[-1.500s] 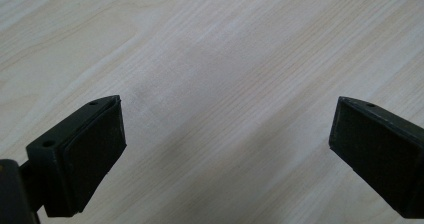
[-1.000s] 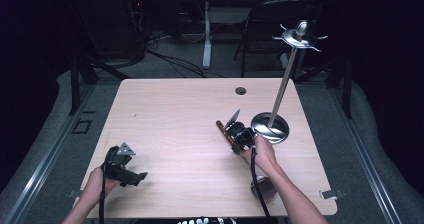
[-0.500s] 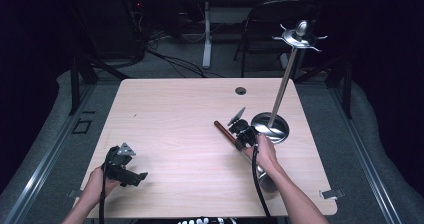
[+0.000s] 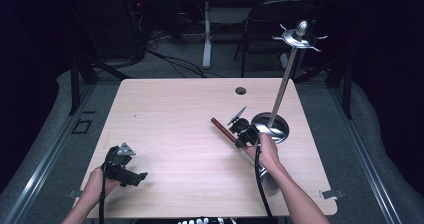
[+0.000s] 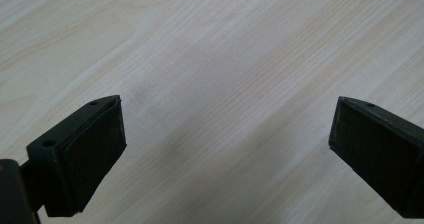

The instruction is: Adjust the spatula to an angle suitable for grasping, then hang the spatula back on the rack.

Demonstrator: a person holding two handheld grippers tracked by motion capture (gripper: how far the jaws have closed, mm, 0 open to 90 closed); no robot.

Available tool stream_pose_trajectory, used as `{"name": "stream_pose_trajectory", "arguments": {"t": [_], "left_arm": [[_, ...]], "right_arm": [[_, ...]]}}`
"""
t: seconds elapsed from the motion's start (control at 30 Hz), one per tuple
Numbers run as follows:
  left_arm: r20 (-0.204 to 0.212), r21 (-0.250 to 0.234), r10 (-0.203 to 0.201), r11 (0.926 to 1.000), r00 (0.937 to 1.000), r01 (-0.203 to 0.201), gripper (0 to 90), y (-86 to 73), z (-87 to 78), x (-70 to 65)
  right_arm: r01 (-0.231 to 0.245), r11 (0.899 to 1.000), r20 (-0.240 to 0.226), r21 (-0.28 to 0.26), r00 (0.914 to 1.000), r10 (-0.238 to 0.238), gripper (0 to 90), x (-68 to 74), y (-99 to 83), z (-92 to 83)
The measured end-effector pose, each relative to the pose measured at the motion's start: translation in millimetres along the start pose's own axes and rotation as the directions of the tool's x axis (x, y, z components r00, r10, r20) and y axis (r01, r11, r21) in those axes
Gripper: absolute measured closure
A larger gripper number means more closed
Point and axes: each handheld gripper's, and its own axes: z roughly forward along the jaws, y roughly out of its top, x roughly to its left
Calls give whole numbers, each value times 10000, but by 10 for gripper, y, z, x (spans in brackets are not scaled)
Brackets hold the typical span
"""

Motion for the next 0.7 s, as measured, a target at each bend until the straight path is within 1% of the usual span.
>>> {"name": "stream_pose_trajectory", "arguments": {"t": [0.13, 0.2, 0.23, 0.27, 0.33, 0.37, 0.4, 0.43, 0.47, 0.5, 0.57, 0.63, 0.67, 0.7], "left_arm": [[-23, -20, 5, 10000, 10000, -5, 15, -1, -3, 3], [-12, -2, 0, 10000, 10000, 0, 15, -2, -1, 8], [-8, -4, -5, 10000, 10000, 5, 15, -1, -1, 8], [-7, -14, -4, 10000, 10000, 4, 15, -1, -1, 7], [-5, -21, 10, 10000, 10000, -10, 15, 1, -2, 6], [-6, -22, 7, 10000, 10000, -7, 15, 0, -2, 5], [2, -22, 8, 10000, 10000, -8, 15, 0, -2, 5], [3, -26, 6, 10000, 10000, -6, 15, -1, -2, 5], [7, -27, 14, 10000, 10000, -14, 15, -2, -3, 4], [0, -30, 28, 10000, 10000, -28, 15, -3, -5, 3], [31, -59, 22, 10000, 10000, -22, 15, -3, -14, 3], [13, -68, 28, 10000, 10000, -27, 15, -1, -15, 3], [5, -55, 18, 10000, 10000, -18, 15, 0, -11, 4], [2, -41, 11, 10000, 10000, -11, 15, -2, -5, 5]], "right_arm": [[67, 9996, -78, -275, 9999, -69, 848, 15, -16, -47], [238, 9993, -140, -287, 9996, -242, 848, 14, -19, -75], [174, 9988, -146, -448, 9997, -181, 848, 22, -27, -80], [186, 9986, -207, -498, 9996, -196, 848, 23, -30, -93], [322, 9980, -153, -542, 9993, -330, 848, 22, -37, -113], [274, 9976, -182, -638, 9994, -286, 848, 28, -42, -119], [399, 9977, -172, -543, 9990, -409, 848, 23, -41, -140], [334, 9971, -144, -687, 9993, -345, 849, 25, -49, -141], [441, 9974, -101, -574, 9989, -447, 849, 20, -47, -161], [279, 9966, -120, -774, 9995, -289, 849, 30, -57, -157], [332, 9961, -179, -814, 9992, -347, 849, 24, -67, -194], [317, 9941, -280, -1037, 9990, -348, 849, 18, -94, -240], [441, 9937, -283, -1031, 9985, -472, 848, 11, -99, -263], [371, 9926, -344, -1156, 9986, -413, 848, 10, -114, -283]]}}
